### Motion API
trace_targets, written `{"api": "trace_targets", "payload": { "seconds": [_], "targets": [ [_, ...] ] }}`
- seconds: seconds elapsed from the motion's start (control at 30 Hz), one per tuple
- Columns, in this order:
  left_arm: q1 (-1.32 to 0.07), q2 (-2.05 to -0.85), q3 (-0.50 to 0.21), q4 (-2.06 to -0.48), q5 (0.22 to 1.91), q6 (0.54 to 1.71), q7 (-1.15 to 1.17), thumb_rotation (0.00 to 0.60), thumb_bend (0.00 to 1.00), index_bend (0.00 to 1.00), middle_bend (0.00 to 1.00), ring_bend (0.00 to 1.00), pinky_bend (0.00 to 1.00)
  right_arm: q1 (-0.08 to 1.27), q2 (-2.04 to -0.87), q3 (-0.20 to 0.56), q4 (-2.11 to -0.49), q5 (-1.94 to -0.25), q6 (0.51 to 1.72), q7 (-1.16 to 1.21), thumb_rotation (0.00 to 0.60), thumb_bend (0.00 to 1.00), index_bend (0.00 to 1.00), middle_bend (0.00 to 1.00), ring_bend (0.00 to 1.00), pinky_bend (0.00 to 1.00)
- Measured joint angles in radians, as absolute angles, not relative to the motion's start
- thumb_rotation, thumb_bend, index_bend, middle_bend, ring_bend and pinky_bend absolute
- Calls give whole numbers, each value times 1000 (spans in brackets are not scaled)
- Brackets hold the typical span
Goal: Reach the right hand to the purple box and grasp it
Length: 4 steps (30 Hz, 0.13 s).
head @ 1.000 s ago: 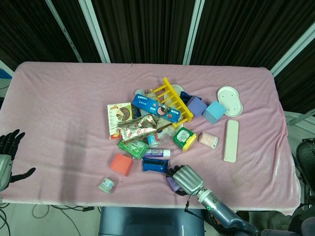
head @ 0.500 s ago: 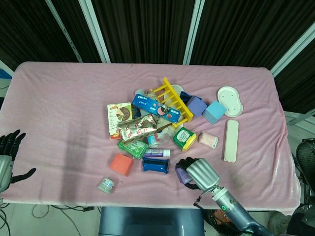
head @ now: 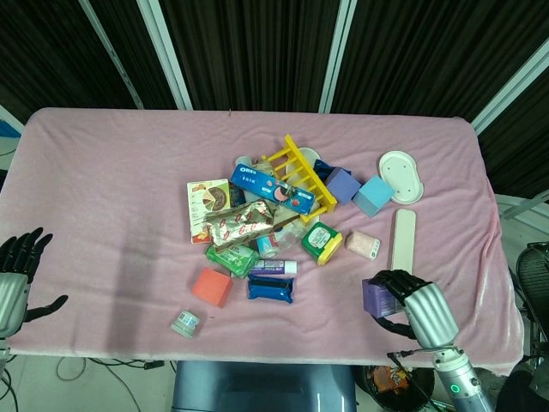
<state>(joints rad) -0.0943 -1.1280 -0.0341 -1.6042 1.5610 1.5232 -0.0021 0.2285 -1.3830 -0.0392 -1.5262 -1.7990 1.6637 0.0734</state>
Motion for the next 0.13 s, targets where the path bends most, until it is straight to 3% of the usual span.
{"api": "trace_targets", "payload": {
  "seconds": [0.13],
  "targets": [
    [-92,-1129,-34,-1600,1563,1530,-5,600,0,0,0,0,0,220,-1384,-22,-1496,-1774,1665,106,600,449,761,609,588,674]
  ]
}}
